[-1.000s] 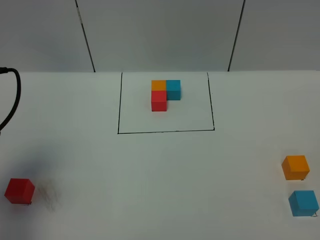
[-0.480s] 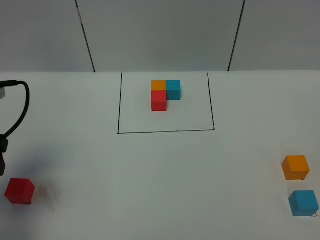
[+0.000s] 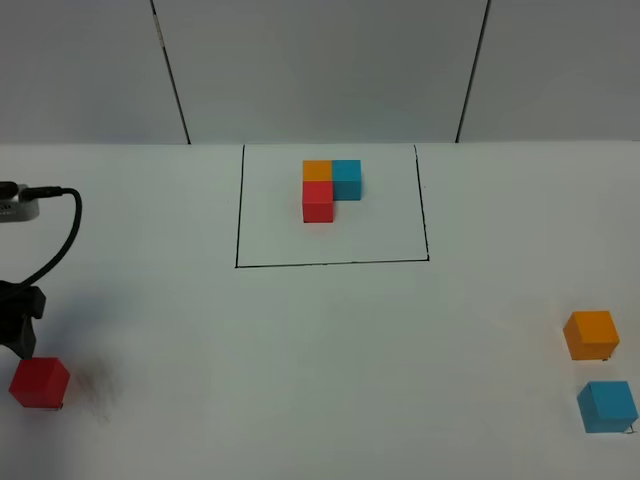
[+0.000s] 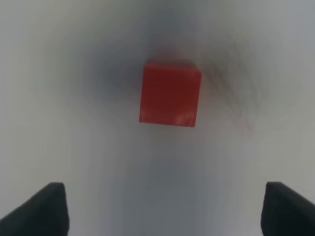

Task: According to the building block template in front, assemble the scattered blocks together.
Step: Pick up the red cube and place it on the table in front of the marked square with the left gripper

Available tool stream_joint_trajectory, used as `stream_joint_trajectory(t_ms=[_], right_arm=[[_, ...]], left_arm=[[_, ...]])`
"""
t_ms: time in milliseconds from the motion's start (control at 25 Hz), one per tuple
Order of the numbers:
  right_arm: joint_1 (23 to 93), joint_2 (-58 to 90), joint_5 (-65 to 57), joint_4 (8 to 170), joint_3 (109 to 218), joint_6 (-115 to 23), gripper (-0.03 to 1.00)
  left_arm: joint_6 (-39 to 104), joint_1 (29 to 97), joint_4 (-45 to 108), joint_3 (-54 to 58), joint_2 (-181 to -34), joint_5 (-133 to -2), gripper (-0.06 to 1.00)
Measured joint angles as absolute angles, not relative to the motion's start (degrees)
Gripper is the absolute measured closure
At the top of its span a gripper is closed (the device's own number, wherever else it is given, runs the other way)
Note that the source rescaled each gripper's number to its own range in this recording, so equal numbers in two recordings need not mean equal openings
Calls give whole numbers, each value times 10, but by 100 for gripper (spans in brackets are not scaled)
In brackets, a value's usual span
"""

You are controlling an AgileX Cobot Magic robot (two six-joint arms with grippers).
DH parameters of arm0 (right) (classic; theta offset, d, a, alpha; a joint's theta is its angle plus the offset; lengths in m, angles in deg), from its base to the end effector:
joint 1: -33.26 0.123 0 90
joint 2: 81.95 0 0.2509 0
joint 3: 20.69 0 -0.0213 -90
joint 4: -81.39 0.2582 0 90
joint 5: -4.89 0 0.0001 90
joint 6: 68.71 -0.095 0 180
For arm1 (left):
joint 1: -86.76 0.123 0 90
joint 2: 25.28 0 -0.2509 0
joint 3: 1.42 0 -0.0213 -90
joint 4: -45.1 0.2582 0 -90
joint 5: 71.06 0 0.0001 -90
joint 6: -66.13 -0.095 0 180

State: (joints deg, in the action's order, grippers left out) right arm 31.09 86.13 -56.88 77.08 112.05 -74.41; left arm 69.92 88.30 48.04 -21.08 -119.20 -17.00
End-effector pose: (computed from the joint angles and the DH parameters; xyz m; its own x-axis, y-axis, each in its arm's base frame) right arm 0.0464 -0.0081 0.2767 -0.5058 0.0829 -0.8586 0.1271 0.9917 0.0208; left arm 0.2824 0.0115 0.1968 -0.9744 -0.0622 -0.2160 -0.0709 0.9969 0.0328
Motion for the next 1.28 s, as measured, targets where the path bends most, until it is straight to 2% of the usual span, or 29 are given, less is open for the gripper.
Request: stream_joint_trajectory(t_ms=[680,1000,1280], right_arm=[[311,861,-569,771,1121,-745,47],[311,861,-569,771,1121,-745,47],[311,861,-569,771,1121,-745,47]], left_arm=[[699,883,506,-349,-1195,-391,9],[699,883,506,-351,-1198,-434,9],[699,883,503,-351,-1258,-440,10]])
